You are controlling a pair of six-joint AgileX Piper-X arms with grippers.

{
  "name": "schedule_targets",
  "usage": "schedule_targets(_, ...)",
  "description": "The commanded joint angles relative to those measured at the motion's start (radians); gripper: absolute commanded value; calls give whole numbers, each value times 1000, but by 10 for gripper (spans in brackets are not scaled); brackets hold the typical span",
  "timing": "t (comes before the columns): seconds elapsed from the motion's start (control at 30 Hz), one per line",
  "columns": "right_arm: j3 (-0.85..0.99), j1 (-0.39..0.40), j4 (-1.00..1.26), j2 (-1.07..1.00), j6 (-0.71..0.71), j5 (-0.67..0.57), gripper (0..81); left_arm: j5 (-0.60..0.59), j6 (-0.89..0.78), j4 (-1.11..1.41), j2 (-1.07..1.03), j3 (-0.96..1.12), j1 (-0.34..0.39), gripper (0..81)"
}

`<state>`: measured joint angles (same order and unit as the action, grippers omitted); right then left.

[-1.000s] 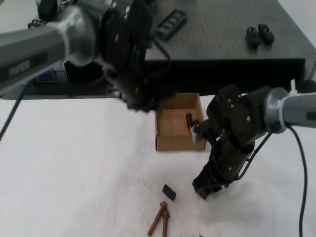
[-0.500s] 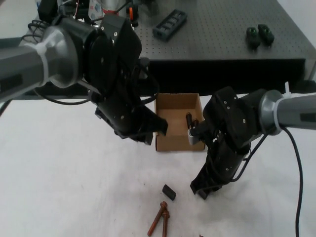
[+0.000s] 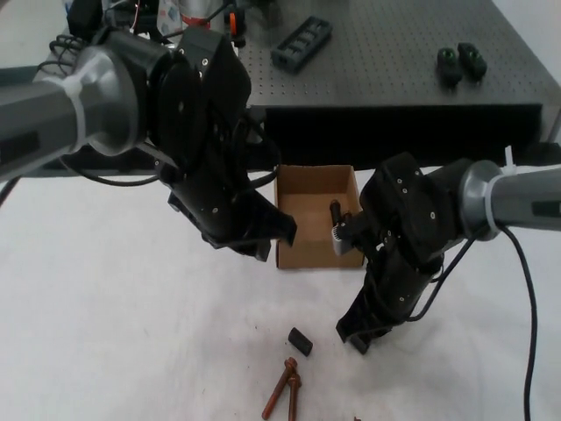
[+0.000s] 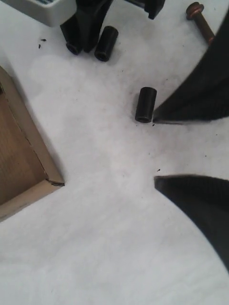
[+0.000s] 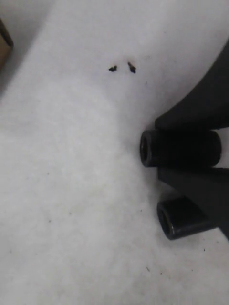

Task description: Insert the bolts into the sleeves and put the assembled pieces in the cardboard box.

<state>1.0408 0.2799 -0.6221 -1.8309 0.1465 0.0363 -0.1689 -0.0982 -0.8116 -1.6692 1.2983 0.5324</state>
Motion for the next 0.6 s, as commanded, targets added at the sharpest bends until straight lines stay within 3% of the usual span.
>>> schedule_targets(0.0, 3, -15, 29, -9, 6, -15, 23, 0, 91, -2, 16, 2, 6, 265)
schedule_targets(0.17, -52, -100, 23, 140, -85, -144, 23, -38, 183, 4, -3, 2, 37, 331)
schedule_targets(0.37, -234, -202, -8, 444, -109, -197, 23, -72, 205, -10, -77, 2, 128, 372)
schedule_targets(0.57, -380, -259, -71, 698, -127, -196, 23, -105, 489, -2, -121, 2, 265, 372)
